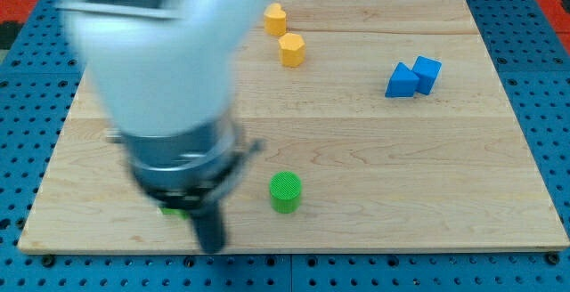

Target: Slide yellow hexagon towards top left

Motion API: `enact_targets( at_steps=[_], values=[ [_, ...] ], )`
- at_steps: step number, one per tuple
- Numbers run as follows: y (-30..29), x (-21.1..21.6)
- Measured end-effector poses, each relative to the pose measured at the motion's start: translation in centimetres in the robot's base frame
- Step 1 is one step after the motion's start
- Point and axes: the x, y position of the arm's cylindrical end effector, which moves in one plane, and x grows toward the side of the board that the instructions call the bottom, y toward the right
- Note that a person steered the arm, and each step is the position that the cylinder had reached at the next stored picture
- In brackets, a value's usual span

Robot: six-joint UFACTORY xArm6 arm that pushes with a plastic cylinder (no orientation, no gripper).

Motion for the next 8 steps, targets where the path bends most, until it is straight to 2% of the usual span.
enact_targets(
  at_steps=[1,2,3,4,7,8],
  values=[
    [-5.6,-2.1],
    [0.6,-5.5],
    [8.5,-5.2],
    [6.2,-3.7],
    [5.4,-4.0],
    [7.9,-9.8]
  ],
)
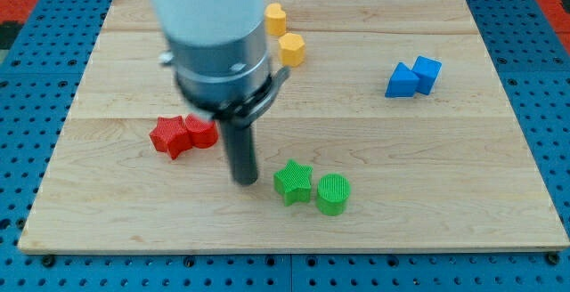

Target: Slide yellow hexagon towards top left

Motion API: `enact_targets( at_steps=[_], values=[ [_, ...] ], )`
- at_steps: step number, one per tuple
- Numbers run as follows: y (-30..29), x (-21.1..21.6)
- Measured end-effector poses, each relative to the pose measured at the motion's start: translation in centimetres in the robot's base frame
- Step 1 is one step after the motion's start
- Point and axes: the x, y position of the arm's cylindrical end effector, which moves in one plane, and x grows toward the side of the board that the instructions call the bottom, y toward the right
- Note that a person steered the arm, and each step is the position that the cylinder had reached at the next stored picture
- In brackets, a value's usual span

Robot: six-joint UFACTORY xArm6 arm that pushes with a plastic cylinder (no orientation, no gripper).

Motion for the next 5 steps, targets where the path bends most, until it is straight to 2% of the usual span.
enact_targets(
  at_steps=[1,2,3,4,5],
  values=[
    [7.0,-4.3],
    [10.2,-13.0],
    [10.2,-17.2],
    [9.1,-17.4],
    [4.1,-18.4]
  ],
)
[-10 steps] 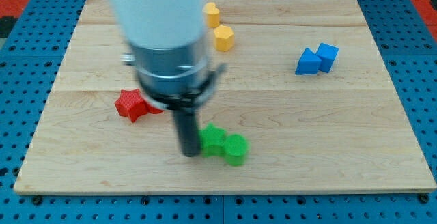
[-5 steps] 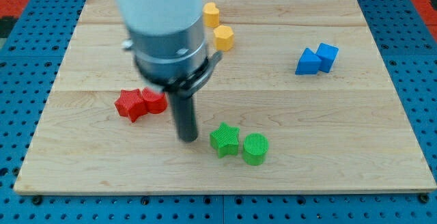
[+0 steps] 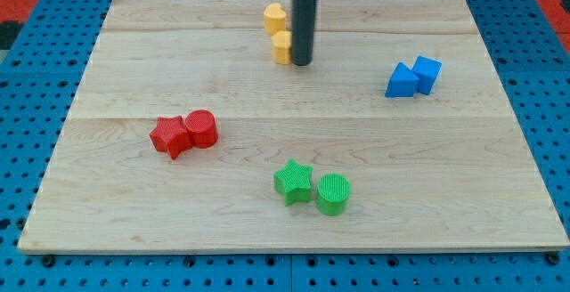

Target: Slide yellow hexagon towards top left

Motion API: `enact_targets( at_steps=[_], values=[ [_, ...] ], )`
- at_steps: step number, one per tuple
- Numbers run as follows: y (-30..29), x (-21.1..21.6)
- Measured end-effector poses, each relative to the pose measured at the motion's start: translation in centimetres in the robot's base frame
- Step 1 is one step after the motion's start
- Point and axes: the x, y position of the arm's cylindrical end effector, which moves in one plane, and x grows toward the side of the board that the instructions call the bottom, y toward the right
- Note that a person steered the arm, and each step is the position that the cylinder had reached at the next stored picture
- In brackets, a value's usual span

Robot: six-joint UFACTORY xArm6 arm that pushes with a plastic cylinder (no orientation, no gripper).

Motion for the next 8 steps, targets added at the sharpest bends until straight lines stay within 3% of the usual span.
enact_targets(
  at_steps=[1,4,6,8],
  values=[
    [1.7,-1.8],
    [-10.9,-5.4],
    [-9.3,-9.5],
    [-17.1,-2.0]
  ],
)
